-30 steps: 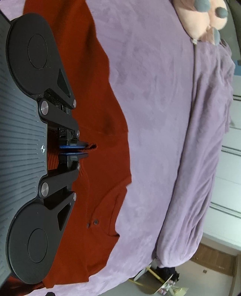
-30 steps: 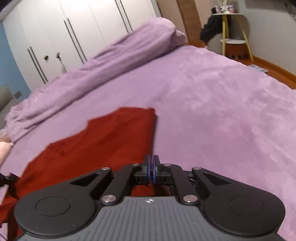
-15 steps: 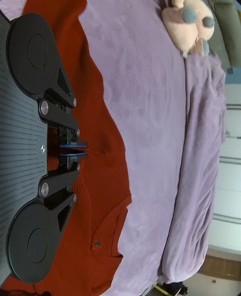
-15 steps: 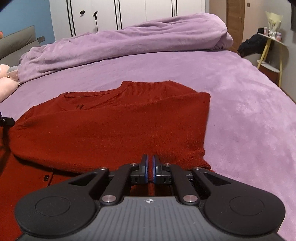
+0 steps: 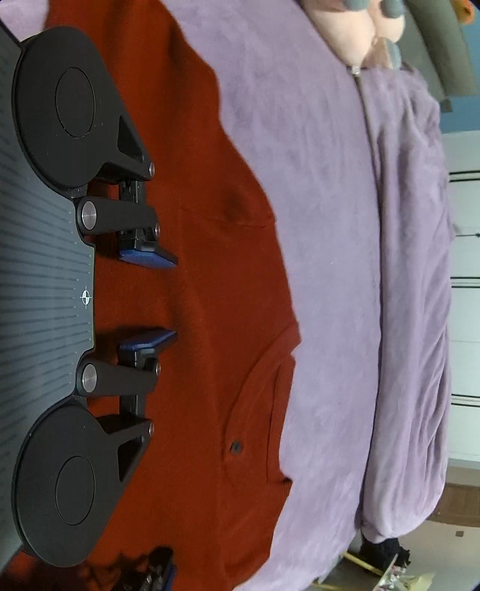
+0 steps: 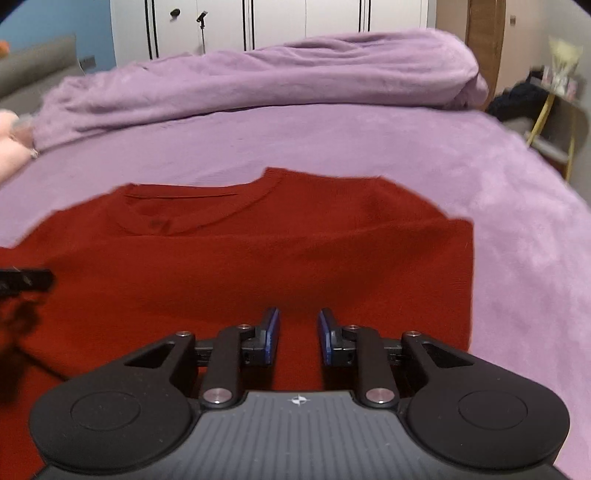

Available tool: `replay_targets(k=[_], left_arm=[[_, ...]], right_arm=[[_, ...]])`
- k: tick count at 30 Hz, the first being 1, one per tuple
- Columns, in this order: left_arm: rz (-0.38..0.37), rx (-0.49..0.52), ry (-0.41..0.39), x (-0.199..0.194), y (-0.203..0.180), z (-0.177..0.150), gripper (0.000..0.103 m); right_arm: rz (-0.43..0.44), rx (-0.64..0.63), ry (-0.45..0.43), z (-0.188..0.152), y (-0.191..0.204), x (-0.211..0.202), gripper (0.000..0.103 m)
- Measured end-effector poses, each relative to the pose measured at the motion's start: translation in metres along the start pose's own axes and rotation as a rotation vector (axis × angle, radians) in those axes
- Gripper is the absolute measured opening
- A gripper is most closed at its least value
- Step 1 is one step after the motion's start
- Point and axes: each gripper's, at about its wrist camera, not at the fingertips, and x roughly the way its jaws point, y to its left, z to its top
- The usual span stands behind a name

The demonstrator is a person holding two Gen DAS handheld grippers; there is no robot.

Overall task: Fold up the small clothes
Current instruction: 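Grasp the other cardigan sleeve with the left tool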

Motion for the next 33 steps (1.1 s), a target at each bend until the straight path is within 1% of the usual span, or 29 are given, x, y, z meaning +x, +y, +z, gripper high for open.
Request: replay_targets(k=[2,4,6,7,9,10,11,13,14,15,16,17,18,19,20,21,22,23,24,25,27,29,30,31,33], left_arm=[[0.027,0.005,-0.003,0.007,-0.002,0.002,0.051],[0.043,-0.014,-0.001,0.013,0.0,0.003,0.058],[0.041,-0.046,0.01,0.006,0.004,0.003,0.058],[0.028,-0.055,0.015,-0.002,0.005,0.001,0.056],[-0.005,-0.047,0.008,-0.022,0.006,-0.006,0.056],[-0.023,-0.041,-0.007,-0.031,0.007,-0.012,0.059],[-0.04,-0.038,-0.015,-0.039,0.007,-0.019,0.061],[-0.059,-0.052,0.016,-0.04,0.009,-0.028,0.076],[-0.061,-0.055,0.042,-0.035,0.01,-0.032,0.079],[-0.051,-0.054,0.058,-0.032,0.011,-0.035,0.085],[-0.041,-0.059,0.059,-0.034,0.013,-0.038,0.089],[-0.041,-0.091,0.065,-0.04,0.018,-0.039,0.09],[-0.058,-0.129,0.073,-0.046,0.025,-0.041,0.092],[-0.096,-0.193,0.079,-0.055,0.039,-0.046,0.092],[-0.127,-0.258,0.077,-0.064,0.053,-0.052,0.092],[-0.149,-0.324,0.076,-0.073,0.069,-0.059,0.093],[-0.168,-0.397,0.069,-0.084,0.09,-0.068,0.093],[-0.178,-0.464,0.059,-0.093,0.11,-0.076,0.093],[-0.173,-0.533,0.047,-0.101,0.131,-0.086,0.093],[-0.148,-0.62,0.031,-0.109,0.157,-0.098,0.093],[-0.086,-0.75,0.009,-0.118,0.202,-0.118,0.092],[-0.016,-0.873,0.008,-0.12,0.248,-0.138,0.086],[-0.013,-0.929,-0.004,-0.121,0.267,-0.146,0.078],[-0.04,-0.993,-0.027,-0.121,0.287,-0.154,0.07],[-0.081,-1.11,-0.059,-0.118,0.316,-0.164,0.065]], right_arm=[[-0.045,-0.032,-0.006,0.002,-0.001,0.01,0.021],[-0.048,-0.043,-0.004,0.004,-0.002,0.014,0.021],[-0.053,-0.063,0.006,0.005,0.001,0.012,0.021],[-0.051,-0.064,0.009,0.005,0.002,0.007,0.021],[0.011,-0.017,0.004,0.001,-0.004,-0.013,0.021],[0.043,0.01,-0.009,-0.006,-0.009,-0.025,0.021],[0.05,0.019,-0.019,-0.012,-0.011,-0.034,0.021],[0.035,-0.002,-0.012,-0.03,-0.011,-0.044,0.022],[0.025,-0.026,-0.028,-0.039,-0.011,-0.046,0.022],[0.015,-0.049,-0.045,-0.043,-0.009,-0.048,0.022],[0.005,-0.073,-0.045,-0.044,-0.005,-0.049,0.024],[-0.011,-0.09,-0.027,-0.041,-0.001,-0.051,0.025],[-0.018,-0.077,-0.007,-0.037,0.0,-0.056,0.026],[-0.007,-0.044,0.004,-0.035,0.0,-0.062,0.038],[0.05,0.012,0.012,-0.035,-0.003,-0.072,0.063],[0.118,0.068,0.019,-0.038,-0.008,-0.081,0.072],[0.17,0.119,0.015,-0.042,-0.012,-0.09,0.075],[0.215,0.16,0.01,-0.049,-0.016,-0.099,0.075],[0.251,0.187,0.015,-0.057,-0.017,-0.107,0.075],[0.267,0.203,0.019,-0.064,-0.018,-0.114,0.075],[0.315,0.234,0.011,-0.079,-0.024,-0.129,0.075],[0.38,0.29,0.006,-0.091,-0.031,-0.14,0.075],[0.417,0.325,0.02,-0.095,-0.035,-0.142,0.075],[0.446,0.355,0.034,-0.097,-0.038,-0.143,0.075],[0.485,0.413,0.061,-0.1,-0.043,-0.142,0.075]])
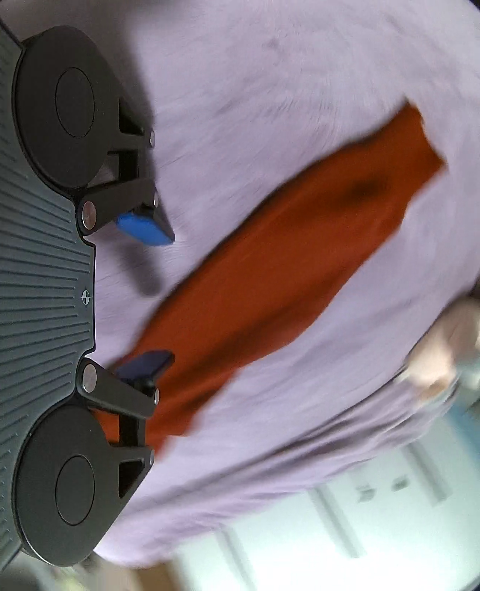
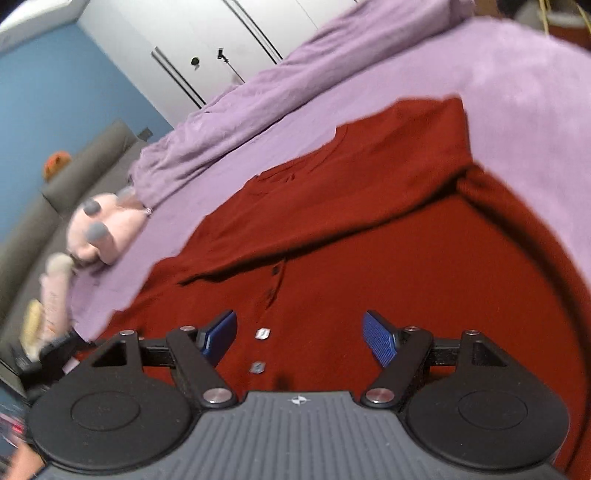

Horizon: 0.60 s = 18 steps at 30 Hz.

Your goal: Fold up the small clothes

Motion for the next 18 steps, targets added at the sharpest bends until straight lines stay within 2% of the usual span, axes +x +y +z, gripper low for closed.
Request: replay_targets(k=[1,3,5,7,9,11,12,14,15,18], left_arm=[[-0.015,-0.063,-0.017,0.002,0.011,0.012,0.055],[-0.017,-0.146,-0.064,0.003,0.027,0.03,0.048],[-0.027,-0.2,-0.093,0.009,0.039,0.041,0.037],[-0.037,-0.257,-0.087,0.017,0.049,0.05,0.018],[-0.054,-0.3,-0.073,0.021,0.058,0.058,0.014],[-0.073,-0.338,-0.055,0.02,0.066,0.06,0.014],[-0.076,-0.338,-0.052,0.02,0.066,0.061,0.013],[-0.045,-0.289,-0.064,0.015,0.056,0.061,0.011],[-0.031,-0.229,-0.08,0.007,0.046,0.06,0.01],[-0.013,0.04,-0.132,-0.004,-0.008,0.05,0.008]], right_arm=[[-0.001,0.016,0.009,-0.002,0.001,0.0,0.075],[-0.002,0.025,0.022,-0.002,0.003,0.003,0.075],[0.002,0.017,0.026,-0.003,0.009,0.005,0.073],[0.002,-0.006,0.026,-0.002,0.016,0.008,0.07],[0.004,-0.026,0.037,-0.004,0.022,0.01,0.065],[0.012,-0.04,0.06,-0.004,0.025,0.013,0.049],[0.014,-0.044,0.072,-0.005,0.025,0.015,0.048],[0.01,-0.053,0.076,-0.007,0.026,0.015,0.045],[0.005,-0.059,0.074,-0.008,0.026,0.015,0.044],[-0.002,-0.061,0.065,-0.008,0.025,0.012,0.044]])
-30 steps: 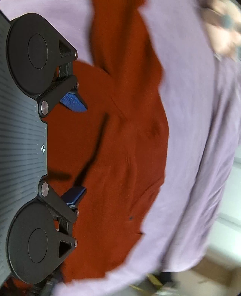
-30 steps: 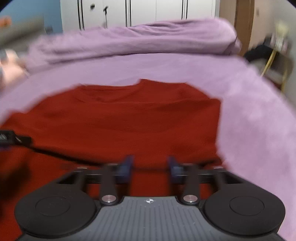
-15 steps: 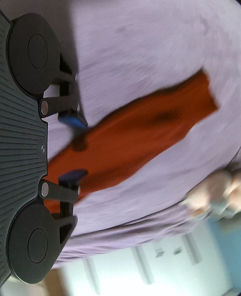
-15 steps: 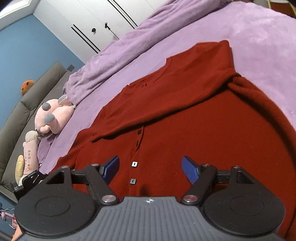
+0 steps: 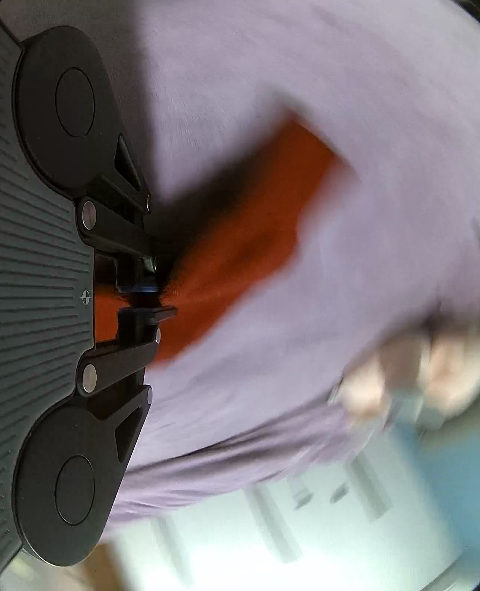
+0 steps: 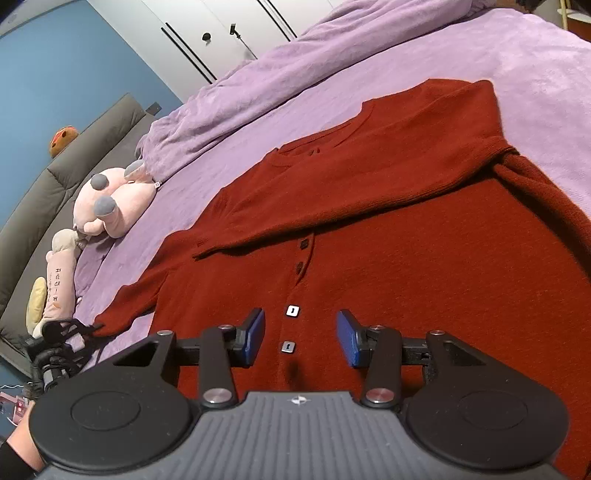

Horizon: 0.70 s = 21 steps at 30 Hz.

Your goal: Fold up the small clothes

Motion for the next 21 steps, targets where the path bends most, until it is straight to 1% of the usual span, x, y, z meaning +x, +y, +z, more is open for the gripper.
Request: replay_targets(k=[1,3,4,5,7,8,9,10,11,12,13,15,16,17,18,20,21], left_arm=[[-0.011,0.112,-0.009,-0.005,-0.028,-0.009,0.008],[-0.073,0.293,-0.017,-0.015,-0.08,-0.034,0.008],[-0.121,0.38,-0.007,-0.019,-0.106,-0.05,0.008],[-0.19,0.488,0.019,-0.024,-0.137,-0.073,0.008],[-0.315,0.667,0.083,-0.031,-0.186,-0.123,0.01],[-0.357,0.726,0.127,-0.032,-0.204,-0.149,0.014],[-0.387,0.763,0.183,-0.029,-0.218,-0.174,0.032],[-0.403,0.784,0.25,-0.023,-0.228,-0.199,0.052],[-0.402,0.786,0.289,-0.02,-0.232,-0.221,0.054],[-0.392,0.784,0.313,-0.016,-0.232,-0.237,0.052],[-0.371,0.782,0.331,-0.013,-0.231,-0.249,0.052],[-0.31,0.737,0.363,-0.005,-0.22,-0.261,0.052],[-0.282,0.704,0.371,-0.002,-0.213,-0.261,0.051],[-0.251,0.674,0.376,0.008,-0.207,-0.254,0.051],[-0.224,0.658,0.374,0.009,-0.2,-0.25,0.051],[-0.168,0.631,0.342,0.014,-0.186,-0.234,0.051],[-0.15,0.615,0.322,0.01,-0.179,-0.229,0.051]], right_arm=[[-0.001,0.001,-0.007,0.001,-0.001,-0.002,0.044],[-0.005,0.003,-0.019,0.002,-0.004,-0.005,0.044],[-0.008,0.006,-0.028,0.004,-0.005,-0.006,0.044],[-0.008,0.01,-0.038,0.004,-0.007,-0.008,0.044],[-0.011,0.021,-0.053,0.006,-0.01,-0.011,0.044],[-0.01,0.025,-0.06,0.006,-0.011,-0.014,0.044],[-0.008,0.027,-0.064,0.007,-0.012,-0.015,0.044],[-0.01,0.027,-0.069,0.007,-0.014,-0.017,0.044],[-0.016,0.028,-0.072,0.007,-0.015,-0.018,0.044],[-0.025,0.035,-0.077,0.009,-0.017,-0.02,0.044],[-0.029,0.046,-0.081,0.01,-0.019,-0.021,0.044],[-0.018,0.073,-0.083,0.014,-0.026,-0.023,0.044],[-0.011,0.085,-0.078,0.017,-0.031,-0.023,0.044],[-0.001,0.095,-0.067,0.02,-0.035,-0.02,0.044],[0.008,0.1,-0.054,0.024,-0.037,-0.016,0.044],[0.027,0.084,-0.024,0.033,-0.034,-0.002,0.044],[0.026,0.044,-0.02,0.037,-0.027,0.006,0.044]])
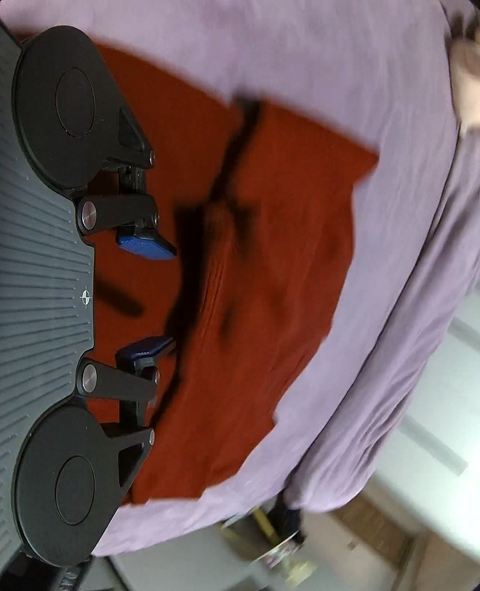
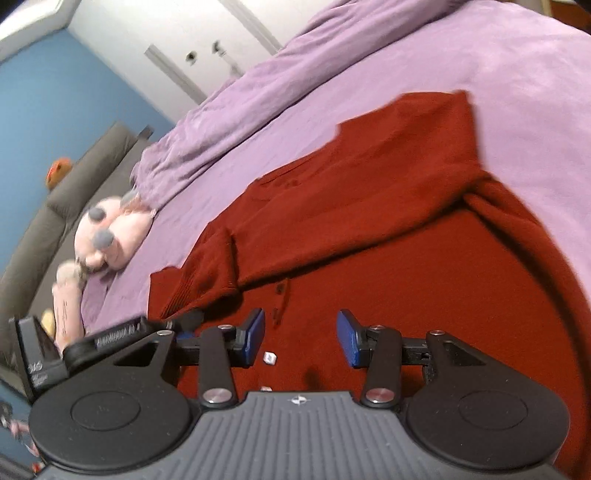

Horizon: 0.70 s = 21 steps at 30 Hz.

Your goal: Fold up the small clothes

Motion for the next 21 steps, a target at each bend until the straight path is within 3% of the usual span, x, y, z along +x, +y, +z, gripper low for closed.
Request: replay_targets(k=[6,12,14,17,18,19,21], left_arm=[[0.085,-0.164,-0.046,-0.023,0.051,0.003,0.051],[0.156,-0.186,-0.079,-0.029,0.079,0.007,0.052],[0.191,-0.178,-0.083,-0.032,0.082,0.006,0.051],[0.184,-0.189,-0.077,-0.032,0.087,0.005,0.051],[0.183,-0.191,-0.075,-0.032,0.088,0.004,0.051],[0.184,-0.187,-0.075,-0.032,0.087,0.004,0.051],[0.182,-0.165,-0.081,-0.035,0.083,0.002,0.05]], right_arm=[[-0.123,-0.493,-0.034,-0.014,0.084,0.058,0.047],[-0.319,-1.034,-0.096,-0.07,0.142,0.105,0.047],[-0.337,-1.167,-0.132,-0.084,0.155,0.113,0.046],[-0.322,-1.291,-0.155,-0.096,0.171,0.126,0.044],[-0.319,-1.325,-0.147,-0.098,0.175,0.132,0.036],[-0.313,-1.333,-0.141,-0.097,0.177,0.136,0.006],[-0.273,-1.259,-0.119,-0.085,0.178,0.137,0.005]])
